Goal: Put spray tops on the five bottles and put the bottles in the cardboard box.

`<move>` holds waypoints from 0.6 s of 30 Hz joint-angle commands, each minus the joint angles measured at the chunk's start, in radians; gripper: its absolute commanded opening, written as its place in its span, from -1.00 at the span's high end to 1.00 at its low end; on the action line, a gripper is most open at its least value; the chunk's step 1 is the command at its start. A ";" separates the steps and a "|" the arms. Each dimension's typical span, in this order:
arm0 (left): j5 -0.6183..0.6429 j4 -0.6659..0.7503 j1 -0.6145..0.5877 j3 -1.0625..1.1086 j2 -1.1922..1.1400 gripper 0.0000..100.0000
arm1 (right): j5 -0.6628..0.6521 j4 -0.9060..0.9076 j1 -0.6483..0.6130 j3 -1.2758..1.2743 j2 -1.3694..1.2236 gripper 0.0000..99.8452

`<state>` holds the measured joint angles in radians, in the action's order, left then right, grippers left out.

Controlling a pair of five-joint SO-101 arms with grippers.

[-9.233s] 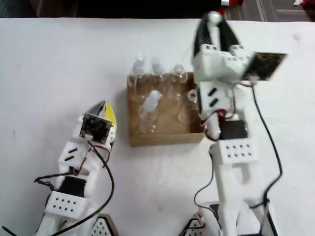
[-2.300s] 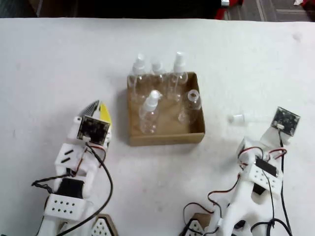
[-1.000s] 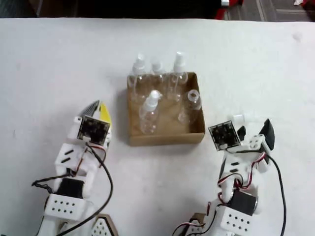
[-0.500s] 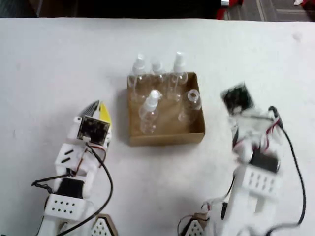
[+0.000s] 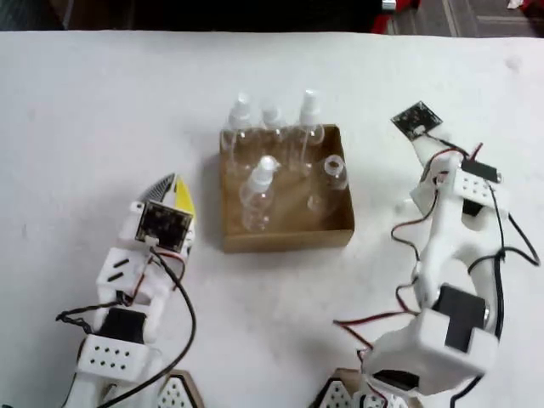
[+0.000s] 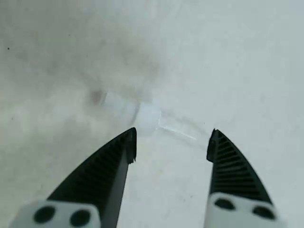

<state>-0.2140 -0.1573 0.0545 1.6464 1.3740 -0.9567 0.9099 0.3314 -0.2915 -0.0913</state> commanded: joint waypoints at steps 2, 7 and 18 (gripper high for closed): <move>-0.014 0.006 0.013 -0.021 0.019 0.95 | -0.101 0.019 -0.035 0.072 -0.005 0.56; -0.014 0.006 0.015 -0.021 0.019 0.95 | -0.434 0.170 -0.097 0.080 -0.016 0.56; -0.014 0.006 0.015 -0.020 0.019 0.95 | -0.503 0.305 -0.091 0.342 -0.216 0.56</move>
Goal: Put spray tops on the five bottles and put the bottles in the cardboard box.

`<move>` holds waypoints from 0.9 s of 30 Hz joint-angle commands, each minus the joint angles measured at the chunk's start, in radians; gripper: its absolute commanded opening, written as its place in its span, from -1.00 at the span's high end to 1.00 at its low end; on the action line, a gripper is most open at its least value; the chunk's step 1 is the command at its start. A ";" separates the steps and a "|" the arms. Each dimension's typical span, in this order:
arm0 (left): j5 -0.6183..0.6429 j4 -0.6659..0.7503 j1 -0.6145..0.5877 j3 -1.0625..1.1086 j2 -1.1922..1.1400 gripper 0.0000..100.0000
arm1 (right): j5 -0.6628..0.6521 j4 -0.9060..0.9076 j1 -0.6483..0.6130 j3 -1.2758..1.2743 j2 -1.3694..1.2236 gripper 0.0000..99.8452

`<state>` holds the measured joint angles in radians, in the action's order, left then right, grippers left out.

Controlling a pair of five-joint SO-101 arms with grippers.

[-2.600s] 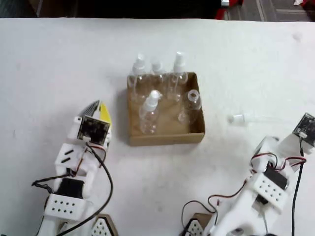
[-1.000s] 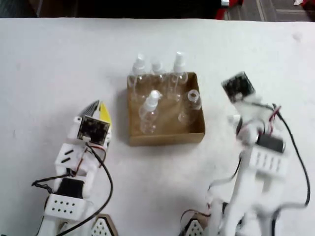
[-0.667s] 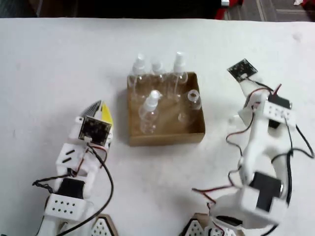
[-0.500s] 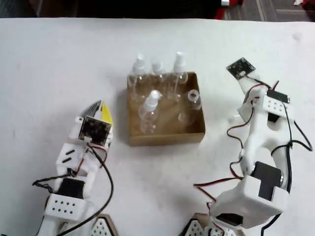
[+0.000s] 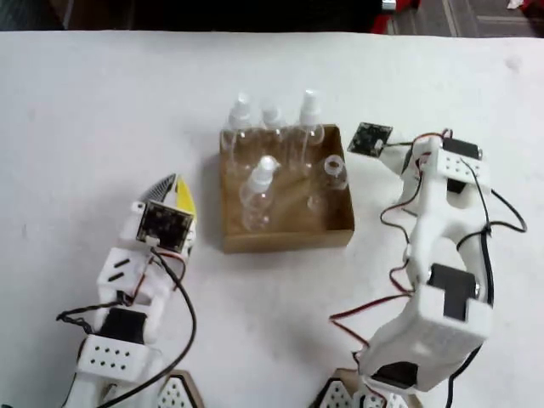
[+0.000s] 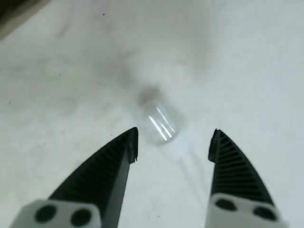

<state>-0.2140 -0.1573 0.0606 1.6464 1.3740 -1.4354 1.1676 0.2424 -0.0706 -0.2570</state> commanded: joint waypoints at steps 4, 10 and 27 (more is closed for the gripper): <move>-0.014 0.006 0.008 -0.018 0.019 0.95 | -0.028 0.114 0.031 0.292 -0.188 0.56; -0.014 0.006 0.010 -0.018 0.019 0.95 | -0.077 0.254 0.047 0.486 -0.329 0.56; -0.014 0.006 0.010 -0.018 0.019 0.95 | -0.143 0.311 0.081 0.605 -0.479 0.67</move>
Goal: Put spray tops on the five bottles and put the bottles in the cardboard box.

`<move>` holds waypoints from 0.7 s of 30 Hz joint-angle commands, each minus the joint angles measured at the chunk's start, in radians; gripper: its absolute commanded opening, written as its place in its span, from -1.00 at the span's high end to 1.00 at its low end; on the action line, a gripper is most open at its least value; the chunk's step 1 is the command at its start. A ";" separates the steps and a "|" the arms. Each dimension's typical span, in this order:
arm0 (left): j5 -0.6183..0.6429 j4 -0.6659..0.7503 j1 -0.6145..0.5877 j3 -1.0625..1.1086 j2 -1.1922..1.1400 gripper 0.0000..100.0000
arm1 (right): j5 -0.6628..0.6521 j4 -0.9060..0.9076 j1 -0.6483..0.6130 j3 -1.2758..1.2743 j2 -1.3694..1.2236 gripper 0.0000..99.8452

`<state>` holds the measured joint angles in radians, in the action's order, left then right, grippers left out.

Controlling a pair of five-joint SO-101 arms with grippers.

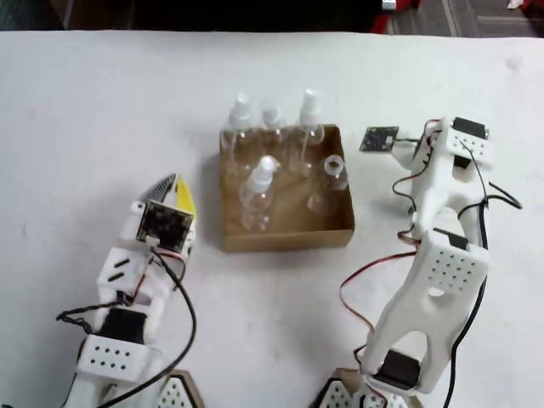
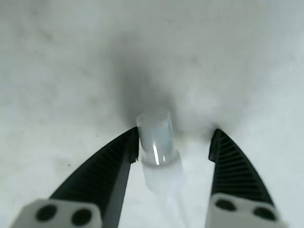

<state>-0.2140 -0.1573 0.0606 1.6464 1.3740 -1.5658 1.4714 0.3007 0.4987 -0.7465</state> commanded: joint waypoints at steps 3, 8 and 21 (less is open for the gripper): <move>-0.014 0.006 0.010 -0.018 0.019 0.95 | -0.012 0.007 0.033 0.035 0.010 0.87; -0.014 0.006 0.010 -0.018 0.019 0.95 | -0.008 0.012 0.058 0.049 0.035 0.95; -0.014 0.006 0.010 -0.018 0.019 0.95 | 0.213 0.237 -0.002 0.199 0.286 0.97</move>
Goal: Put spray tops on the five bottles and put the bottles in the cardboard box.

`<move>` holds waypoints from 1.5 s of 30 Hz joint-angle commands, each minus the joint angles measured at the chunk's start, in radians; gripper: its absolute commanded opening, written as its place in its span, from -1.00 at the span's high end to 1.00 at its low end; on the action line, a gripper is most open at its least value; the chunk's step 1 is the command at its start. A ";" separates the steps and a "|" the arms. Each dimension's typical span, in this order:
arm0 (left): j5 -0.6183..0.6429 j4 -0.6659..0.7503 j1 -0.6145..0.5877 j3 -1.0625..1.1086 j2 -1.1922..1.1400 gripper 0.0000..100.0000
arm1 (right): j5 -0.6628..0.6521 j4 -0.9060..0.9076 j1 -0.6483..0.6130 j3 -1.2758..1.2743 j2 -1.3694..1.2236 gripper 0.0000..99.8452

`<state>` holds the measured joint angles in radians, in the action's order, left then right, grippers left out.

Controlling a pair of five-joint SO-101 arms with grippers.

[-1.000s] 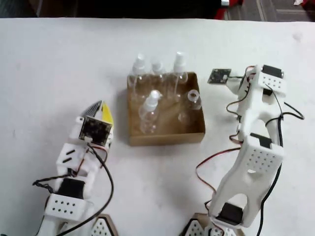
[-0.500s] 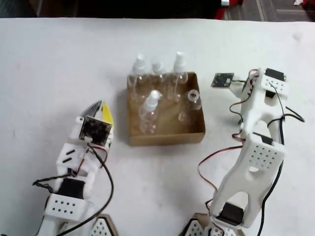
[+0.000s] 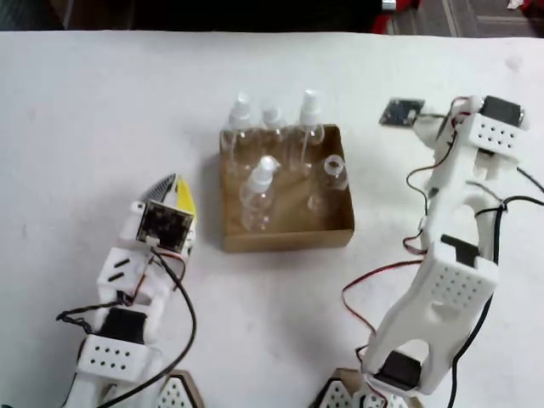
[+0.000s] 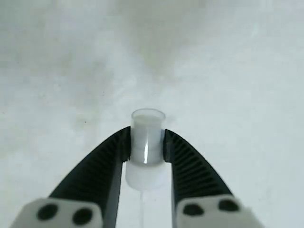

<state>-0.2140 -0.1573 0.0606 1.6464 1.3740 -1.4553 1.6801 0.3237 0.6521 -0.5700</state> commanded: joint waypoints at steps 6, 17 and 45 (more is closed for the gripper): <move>-0.014 0.006 0.008 -0.018 0.019 0.95 | 0.261 0.028 -0.054 0.044 0.237 0.97; -0.015 0.006 0.008 -0.018 0.019 0.95 | 0.549 0.033 -0.120 0.035 0.513 0.97; -0.015 0.005 0.005 -0.018 0.019 0.95 | 0.856 -0.746 -0.239 -1.304 1.702 0.97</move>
<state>-0.2202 -0.1573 0.0606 1.6464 1.3740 -0.6130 1.0249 0.0936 -0.5462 1.0012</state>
